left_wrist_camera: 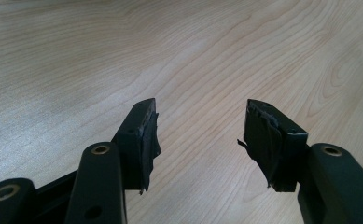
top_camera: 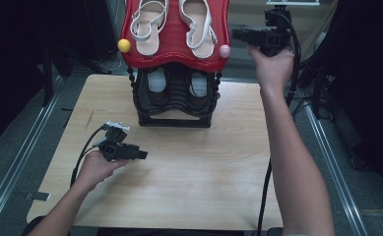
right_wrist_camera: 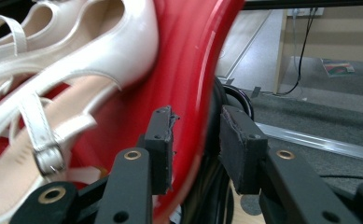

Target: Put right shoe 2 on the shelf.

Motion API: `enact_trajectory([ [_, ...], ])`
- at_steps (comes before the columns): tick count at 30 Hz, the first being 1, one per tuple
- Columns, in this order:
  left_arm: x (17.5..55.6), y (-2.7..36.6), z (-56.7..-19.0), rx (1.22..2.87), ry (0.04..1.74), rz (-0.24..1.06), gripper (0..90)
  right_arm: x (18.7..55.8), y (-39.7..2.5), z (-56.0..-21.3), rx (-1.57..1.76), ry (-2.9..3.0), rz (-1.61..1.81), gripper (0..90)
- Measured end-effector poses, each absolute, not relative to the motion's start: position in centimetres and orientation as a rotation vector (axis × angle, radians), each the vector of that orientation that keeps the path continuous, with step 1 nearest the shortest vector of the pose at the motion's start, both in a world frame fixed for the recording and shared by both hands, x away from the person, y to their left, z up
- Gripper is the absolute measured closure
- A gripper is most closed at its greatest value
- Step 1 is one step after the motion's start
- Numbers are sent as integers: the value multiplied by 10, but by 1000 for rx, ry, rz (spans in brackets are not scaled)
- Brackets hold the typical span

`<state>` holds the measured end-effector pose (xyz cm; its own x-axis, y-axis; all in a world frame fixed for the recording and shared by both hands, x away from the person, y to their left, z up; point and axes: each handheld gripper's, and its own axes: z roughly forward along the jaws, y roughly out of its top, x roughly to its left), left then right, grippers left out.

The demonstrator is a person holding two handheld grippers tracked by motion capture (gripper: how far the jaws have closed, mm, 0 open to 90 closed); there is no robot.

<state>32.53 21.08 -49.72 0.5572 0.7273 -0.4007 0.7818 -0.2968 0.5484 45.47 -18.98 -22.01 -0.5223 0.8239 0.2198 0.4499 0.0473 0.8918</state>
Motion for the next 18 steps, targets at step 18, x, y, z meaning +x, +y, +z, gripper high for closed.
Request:
enact_trajectory([
  [18, 326, 208, -496, 2073, 1186, -81, 454, 438, -213, -278, 1340, 1999, 1465, 570],
])
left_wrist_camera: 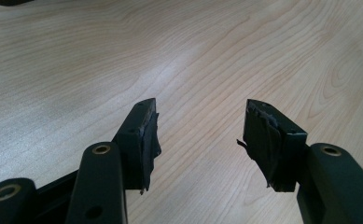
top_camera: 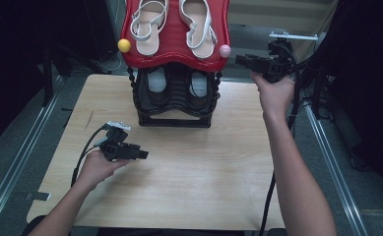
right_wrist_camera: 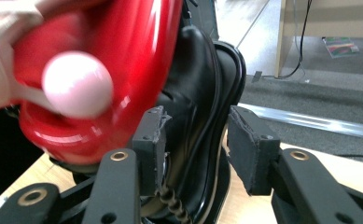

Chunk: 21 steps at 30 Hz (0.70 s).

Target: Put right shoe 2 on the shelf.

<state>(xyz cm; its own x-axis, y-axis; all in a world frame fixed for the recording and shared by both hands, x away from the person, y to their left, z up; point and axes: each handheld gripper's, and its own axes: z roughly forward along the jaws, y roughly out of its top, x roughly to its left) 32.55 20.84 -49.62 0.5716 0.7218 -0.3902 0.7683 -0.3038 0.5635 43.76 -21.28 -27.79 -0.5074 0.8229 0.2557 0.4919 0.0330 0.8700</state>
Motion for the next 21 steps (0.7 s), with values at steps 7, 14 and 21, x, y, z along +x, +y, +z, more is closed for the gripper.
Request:
enact_trajectory([
  [7, 327, 209, -496, 2071, 1190, -70, 452, 426, -215, -302, 1338, 1994, 1478, 555],
  [14, 327, 209, -495, 2072, 1182, -71, 453, 420, -217, -329, 1351, 2011, 1463, 555],
  [21, 327, 208, -495, 2074, 1183, -70, 453, 413, -213, -351, 1350, 2060, 1450, 551],
])
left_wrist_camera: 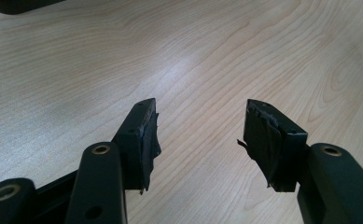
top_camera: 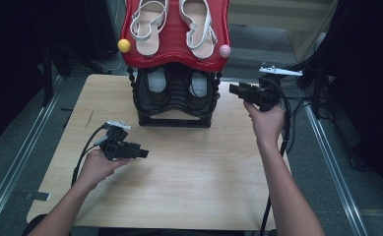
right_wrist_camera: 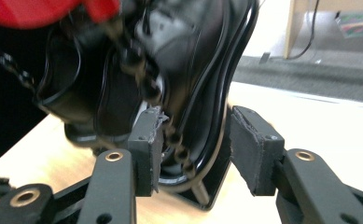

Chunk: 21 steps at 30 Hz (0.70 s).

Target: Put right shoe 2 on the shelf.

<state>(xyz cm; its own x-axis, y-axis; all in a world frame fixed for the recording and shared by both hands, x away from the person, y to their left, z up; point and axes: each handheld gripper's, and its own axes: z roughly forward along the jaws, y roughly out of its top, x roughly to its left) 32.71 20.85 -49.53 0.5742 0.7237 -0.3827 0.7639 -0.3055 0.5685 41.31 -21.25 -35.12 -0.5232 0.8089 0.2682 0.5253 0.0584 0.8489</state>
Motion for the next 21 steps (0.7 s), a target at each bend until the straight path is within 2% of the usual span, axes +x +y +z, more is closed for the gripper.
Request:
enact_trajectory([
  [21, 327, 209, -495, 2078, 1181, -68, 452, 391, -213, -419, 1392, 2126, 1444, 554],
])
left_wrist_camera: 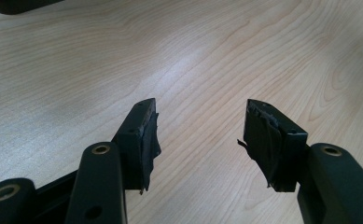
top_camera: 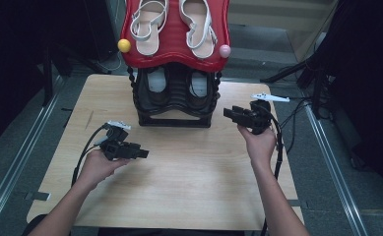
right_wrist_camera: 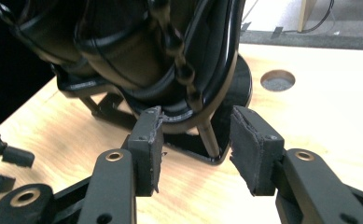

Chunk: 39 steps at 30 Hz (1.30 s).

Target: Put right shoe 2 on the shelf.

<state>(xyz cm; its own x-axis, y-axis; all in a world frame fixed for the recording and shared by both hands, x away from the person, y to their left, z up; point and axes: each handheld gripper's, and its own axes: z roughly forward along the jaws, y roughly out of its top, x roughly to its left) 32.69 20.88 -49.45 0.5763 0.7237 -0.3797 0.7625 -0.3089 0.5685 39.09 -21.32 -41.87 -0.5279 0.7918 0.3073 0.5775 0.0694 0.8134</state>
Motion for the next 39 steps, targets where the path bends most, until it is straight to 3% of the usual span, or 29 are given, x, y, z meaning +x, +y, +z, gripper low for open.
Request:
enact_trajectory([
  [16, 327, 209, -495, 2069, 1189, -59, 441, 369, -215, -458, 1423, 2162, 1474, 556],
  [39, 328, 212, -496, 2082, 1162, -7, 410, 358, -202, -488, 1376, 2235, 1439, 508],
])
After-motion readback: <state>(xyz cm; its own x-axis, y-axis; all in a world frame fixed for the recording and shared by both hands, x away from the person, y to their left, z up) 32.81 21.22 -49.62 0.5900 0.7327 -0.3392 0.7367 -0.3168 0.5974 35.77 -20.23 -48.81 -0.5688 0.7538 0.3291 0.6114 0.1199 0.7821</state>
